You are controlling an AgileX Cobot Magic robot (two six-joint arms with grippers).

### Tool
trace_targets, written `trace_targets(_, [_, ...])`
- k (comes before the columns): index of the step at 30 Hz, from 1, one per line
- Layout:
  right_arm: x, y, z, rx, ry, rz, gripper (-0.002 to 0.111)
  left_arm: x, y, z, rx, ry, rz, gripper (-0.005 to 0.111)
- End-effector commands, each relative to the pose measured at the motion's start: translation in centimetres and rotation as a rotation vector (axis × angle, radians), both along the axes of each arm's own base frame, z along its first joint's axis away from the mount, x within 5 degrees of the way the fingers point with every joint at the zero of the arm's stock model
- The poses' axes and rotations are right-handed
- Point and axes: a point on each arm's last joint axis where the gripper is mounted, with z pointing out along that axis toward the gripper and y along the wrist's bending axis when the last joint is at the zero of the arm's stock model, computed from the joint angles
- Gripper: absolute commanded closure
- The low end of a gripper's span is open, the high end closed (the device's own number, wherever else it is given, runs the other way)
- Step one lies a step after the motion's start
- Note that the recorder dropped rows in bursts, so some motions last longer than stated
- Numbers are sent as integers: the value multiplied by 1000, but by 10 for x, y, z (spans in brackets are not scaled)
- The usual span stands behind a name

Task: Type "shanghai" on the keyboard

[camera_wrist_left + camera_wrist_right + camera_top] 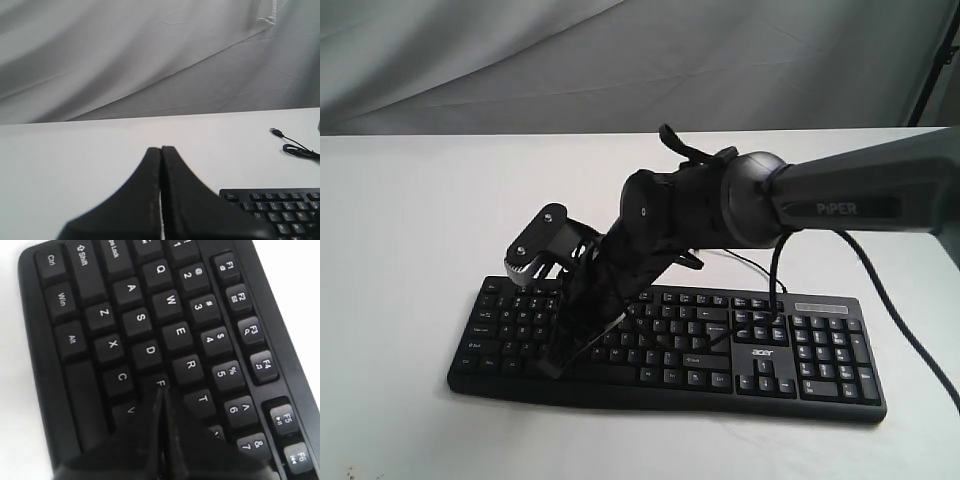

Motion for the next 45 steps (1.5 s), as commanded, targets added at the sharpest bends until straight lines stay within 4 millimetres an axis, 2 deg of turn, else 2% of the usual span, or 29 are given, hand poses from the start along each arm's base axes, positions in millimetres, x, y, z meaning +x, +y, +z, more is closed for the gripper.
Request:
trace_targets(1, [1, 0, 2, 0, -7, 12, 108, 0, 0, 0, -2, -7, -6, 107])
trace_targets(4, [1, 0, 2, 0, -7, 12, 108, 0, 0, 0, -2, -7, -6, 107])
trace_targets(8, [1, 0, -12, -22, 10, 9, 108, 0, 0, 0, -2, -7, -6, 107])
trace_targets(10, [0, 0, -12, -25, 13, 12, 108, 0, 0, 0, -2, -7, -6, 107])
trace_targets(13, [1, -1, -5, -17, 0, 15, 108, 0, 0, 0, -2, -7, -6, 107])
trace_targets(18, [4, -6, 17, 4, -20, 9, 108, 0, 0, 0, -2, -7, -6, 107])
trace_targets(28, [6, -12, 20, -24, -3, 1, 108, 0, 0, 0, -2, -7, -6, 107])
trace_targets(33, [3, -19, 9, -36, 0, -18, 108, 0, 0, 0, -2, -7, -6, 107])
trace_targets(40, [5, -17, 9, -22, -21, -24, 108, 0, 0, 0, -2, -7, -6, 107])
trace_targets(45, [6, -17, -7, -47, 5, -29, 108, 0, 0, 0, -2, -7, -6, 107])
